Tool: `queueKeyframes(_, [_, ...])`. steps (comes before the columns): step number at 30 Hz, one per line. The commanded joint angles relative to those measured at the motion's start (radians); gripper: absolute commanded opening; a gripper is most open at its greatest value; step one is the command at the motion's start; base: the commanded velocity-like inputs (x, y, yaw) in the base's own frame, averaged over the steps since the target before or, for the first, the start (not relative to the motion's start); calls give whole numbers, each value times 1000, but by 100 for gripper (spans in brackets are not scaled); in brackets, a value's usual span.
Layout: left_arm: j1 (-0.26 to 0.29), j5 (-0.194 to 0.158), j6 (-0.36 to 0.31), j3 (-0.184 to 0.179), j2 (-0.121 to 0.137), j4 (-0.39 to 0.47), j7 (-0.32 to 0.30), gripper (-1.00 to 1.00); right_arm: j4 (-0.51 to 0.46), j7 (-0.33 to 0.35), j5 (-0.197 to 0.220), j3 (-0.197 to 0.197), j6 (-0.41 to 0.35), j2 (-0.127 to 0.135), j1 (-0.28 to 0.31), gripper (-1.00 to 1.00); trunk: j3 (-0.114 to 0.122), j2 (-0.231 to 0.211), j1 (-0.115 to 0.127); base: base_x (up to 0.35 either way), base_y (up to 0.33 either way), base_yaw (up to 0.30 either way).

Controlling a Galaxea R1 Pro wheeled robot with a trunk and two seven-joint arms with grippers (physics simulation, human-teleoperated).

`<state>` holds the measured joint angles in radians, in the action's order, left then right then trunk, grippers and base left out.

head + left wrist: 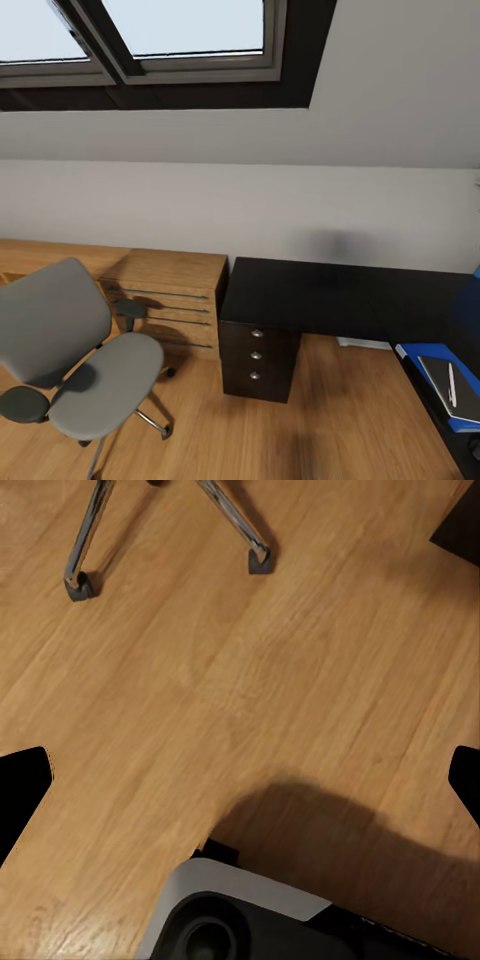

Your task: In the bedroom, organize the workspace by keeping the computer under the desk, ensuring the monitor is on the desk, placing the keyboard on the desk next to the monitor, placing the mouse on the desk next to the keyboard, moving the folder from the swivel chair onto the desk next to the mouse, stacking the notebook on top of the folder with the pen on top of the notebook, and positioning the swivel chair next to the desk.

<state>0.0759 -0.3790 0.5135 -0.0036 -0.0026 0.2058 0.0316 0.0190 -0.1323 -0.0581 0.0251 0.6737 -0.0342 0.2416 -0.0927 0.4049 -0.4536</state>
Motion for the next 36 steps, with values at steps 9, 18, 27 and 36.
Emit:
queueKeyframes(9, [1,2,20,-2,-2,-10,3,100,2,-8,-6,3,1,-2,1,100,6,2,0,-292,0,72])
queueKeyframes(18, [1,3,21,-3,-3,-12,4,100,2,-6,-6,4,0,-2,1,100,7,2,0,-329,0,75])
queueKeyframes(27, [1,3,20,-3,-4,-13,3,100,2,-7,-6,4,-1,-4,1,100,5,2,0,-133,0,247])
queueKeyframes(36, [1,3,17,-3,-5,-13,3,100,2,-7,-6,4,-3,-6,1,100,0,2,0,-6,0,269])
